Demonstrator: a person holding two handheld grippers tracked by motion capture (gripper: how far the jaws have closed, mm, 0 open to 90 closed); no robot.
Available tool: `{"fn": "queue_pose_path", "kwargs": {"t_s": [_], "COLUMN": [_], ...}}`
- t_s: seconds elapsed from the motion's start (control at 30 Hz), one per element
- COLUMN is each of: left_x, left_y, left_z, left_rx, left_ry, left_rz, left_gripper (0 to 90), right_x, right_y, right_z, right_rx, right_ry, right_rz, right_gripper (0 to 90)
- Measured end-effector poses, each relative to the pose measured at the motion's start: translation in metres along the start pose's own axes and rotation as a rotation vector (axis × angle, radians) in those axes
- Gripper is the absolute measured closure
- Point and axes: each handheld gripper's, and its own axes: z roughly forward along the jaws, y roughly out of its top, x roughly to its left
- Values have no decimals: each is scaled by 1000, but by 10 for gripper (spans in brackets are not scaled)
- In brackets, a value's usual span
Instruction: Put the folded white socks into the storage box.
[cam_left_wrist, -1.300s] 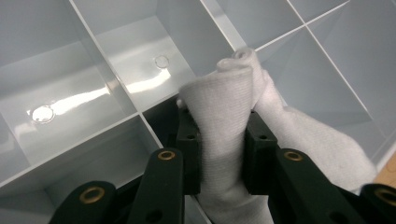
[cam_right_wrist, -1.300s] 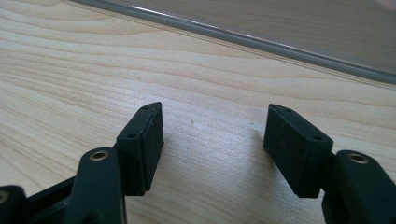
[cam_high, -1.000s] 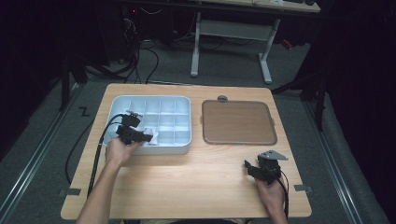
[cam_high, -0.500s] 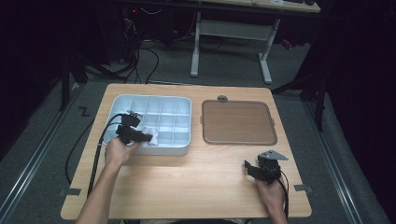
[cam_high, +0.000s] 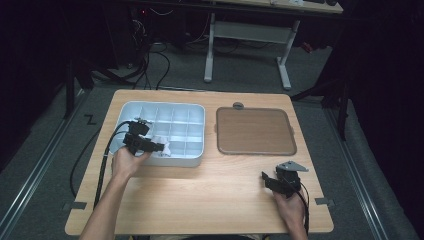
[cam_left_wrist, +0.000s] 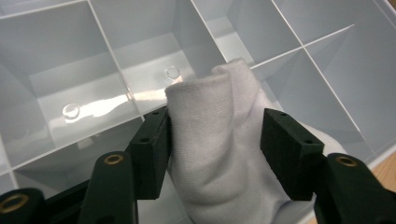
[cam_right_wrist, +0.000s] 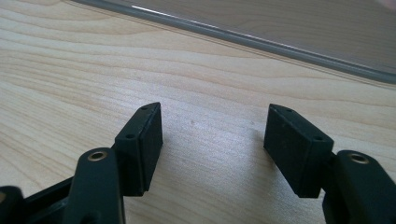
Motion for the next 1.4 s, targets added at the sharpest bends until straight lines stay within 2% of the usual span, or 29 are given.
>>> {"fn": "queue_pose_path", "kwargs": {"t_s": [0.1,0.23,0.4,0.57,0.63,0.7,0.9,1.0,1.13,1.2,1.3,1.4], "left_x": [2,4,4,3,-1,-4,-3,-6,-12,-14,-15,-15], "left_y": [0,-3,-4,-1,0,2,6,4,-1,-2,-4,-6], "left_z": [0,3,7,-2,-9,-16,-28,-29,-29,-27,-22,-18], "left_rx": [-5,2,-6,-38,-71,-102,-144,-141,-133,-127,-122,-119], "left_ry": [18,66,73,68,44,43,7,-14,-32,-45,-34,-6], "left_rz": [3,39,40,40,43,53,-5,-9,13,9,7,26], "left_gripper": [395,388,387,391,430,449,552,615,684,719,750,771], "right_x": [0,0,0,0,0,0,0,0,0,0,0,0], "right_y": [0,0,0,0,0,0,0,0,0,0,0,0], "right_z": [0,0,0,0,0,0,0,0,0,0,0,0], "right_rx": [0,0,-1,-1,-1,-1,0,0,0,0,0,0], "right_ry": [0,0,2,2,2,2,2,2,2,2,2,2], "right_rz": [0,0,-3,-2,-2,-2,0,0,-2,-2,-2,-2], "right_gripper": [378,378,377,377,377,376,376,376,376,376,376,376]}}
